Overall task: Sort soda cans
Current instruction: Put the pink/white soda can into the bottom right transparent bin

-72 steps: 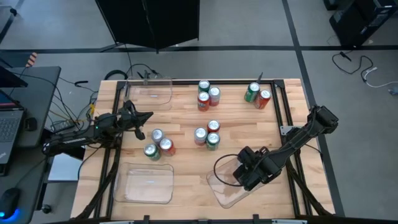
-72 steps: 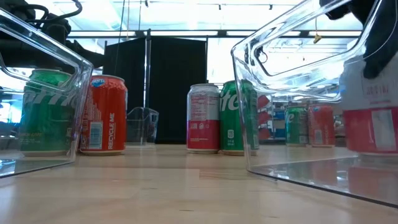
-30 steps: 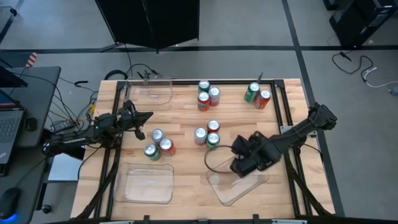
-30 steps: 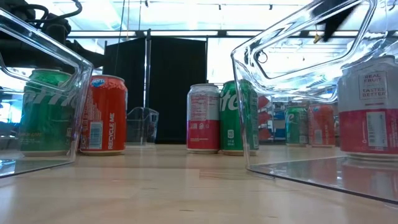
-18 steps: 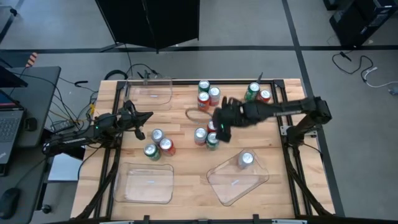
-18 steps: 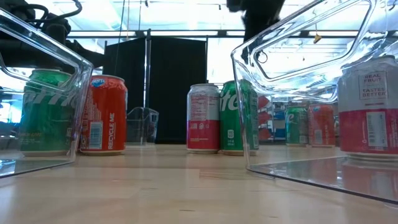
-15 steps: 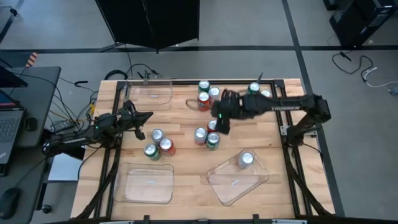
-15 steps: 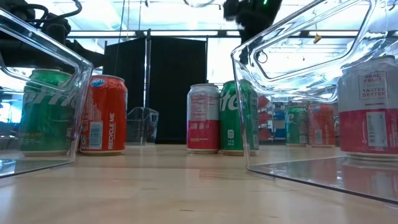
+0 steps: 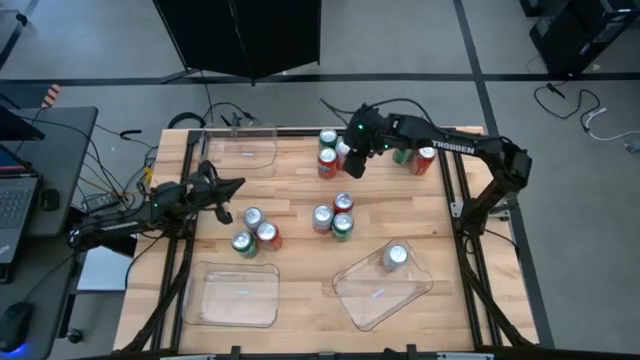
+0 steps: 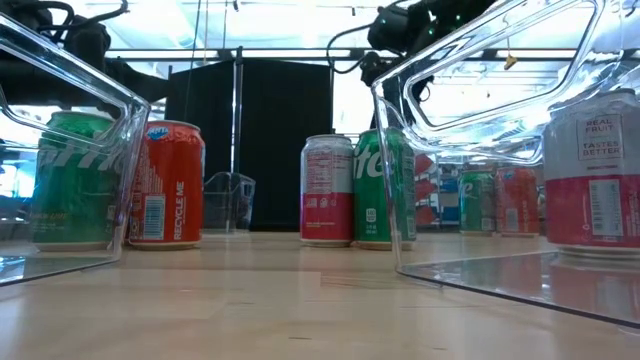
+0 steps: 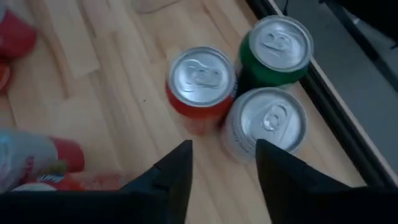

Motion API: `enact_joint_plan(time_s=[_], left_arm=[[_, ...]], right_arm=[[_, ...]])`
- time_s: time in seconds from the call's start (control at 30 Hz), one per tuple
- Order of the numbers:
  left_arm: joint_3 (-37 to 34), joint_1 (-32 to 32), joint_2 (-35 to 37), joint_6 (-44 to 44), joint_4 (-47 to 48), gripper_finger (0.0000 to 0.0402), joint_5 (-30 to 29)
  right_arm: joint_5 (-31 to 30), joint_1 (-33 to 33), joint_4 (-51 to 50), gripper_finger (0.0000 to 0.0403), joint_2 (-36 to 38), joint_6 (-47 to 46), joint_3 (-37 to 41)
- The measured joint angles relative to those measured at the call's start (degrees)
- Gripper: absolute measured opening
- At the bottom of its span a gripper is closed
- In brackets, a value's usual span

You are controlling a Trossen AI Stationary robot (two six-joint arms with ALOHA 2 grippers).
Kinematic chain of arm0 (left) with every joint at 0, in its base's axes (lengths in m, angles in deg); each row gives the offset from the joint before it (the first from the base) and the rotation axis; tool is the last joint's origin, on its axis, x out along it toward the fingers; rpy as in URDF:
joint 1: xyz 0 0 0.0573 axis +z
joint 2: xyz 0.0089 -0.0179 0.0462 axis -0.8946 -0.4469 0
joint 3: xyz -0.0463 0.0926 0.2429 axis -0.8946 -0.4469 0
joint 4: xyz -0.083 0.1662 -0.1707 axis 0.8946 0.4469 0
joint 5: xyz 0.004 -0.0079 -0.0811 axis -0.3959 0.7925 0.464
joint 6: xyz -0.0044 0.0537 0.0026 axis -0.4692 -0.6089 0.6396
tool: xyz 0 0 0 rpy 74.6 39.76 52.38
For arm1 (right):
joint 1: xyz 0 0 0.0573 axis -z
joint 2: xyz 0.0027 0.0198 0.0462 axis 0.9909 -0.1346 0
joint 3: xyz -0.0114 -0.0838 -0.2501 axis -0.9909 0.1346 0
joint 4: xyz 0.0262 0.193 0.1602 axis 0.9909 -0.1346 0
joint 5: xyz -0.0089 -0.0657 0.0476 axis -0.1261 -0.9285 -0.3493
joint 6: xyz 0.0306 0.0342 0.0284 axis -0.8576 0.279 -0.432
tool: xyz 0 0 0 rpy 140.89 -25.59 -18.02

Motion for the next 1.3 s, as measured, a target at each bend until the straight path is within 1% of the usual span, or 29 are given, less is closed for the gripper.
enact_joint_plan(time_s=[0.27, 0.37, 0.43, 0.53, 0.77, 1.17, 1.3], left_arm=[[0.0, 0.0, 0.0, 1.6, -0.2, 0.0002, 0.1], [0.0, 0.0, 0.0, 1.6, -0.2, 0.0002, 0.1], [0.0, 0.0, 0.0, 1.6, -0.2, 0.0002, 0.1], [0.0, 0.0, 0.0, 1.6, -0.2, 0.0002, 0.1], [0.0, 0.0, 0.0, 1.7, 0.2, 0.0002, 0.1], [0.0, 0.0, 0.0, 1.7, 0.5, 0.0002, 0.2], [0.0, 0.0, 0.0, 1.7, 0.6, 0.0002, 0.2]], right_arm=[[0.5, 2.8, 6.2, 0.0308, 0.0, 0.5, 2.6], [0.9, 3.5, 8.0, 0.0343, 0.0, 1.9, 4.0], [2.0, 3.9, 10.0, 0.0356, 0.0, 3.2, 5.3], [4.0, 4.6, 11.2, 0.0363, 0.0, 4.5, 6.7], [4.1, 6.0, 18.5, 0.0357, 0.0, 7.3, 10.9], [4.2, 6.5, 24.5, 0.0351, 0.0, 7.9, 14.7], [5.6, 6.6, 27.4, 0.0351, -0.7, 7.9, 15.4]])
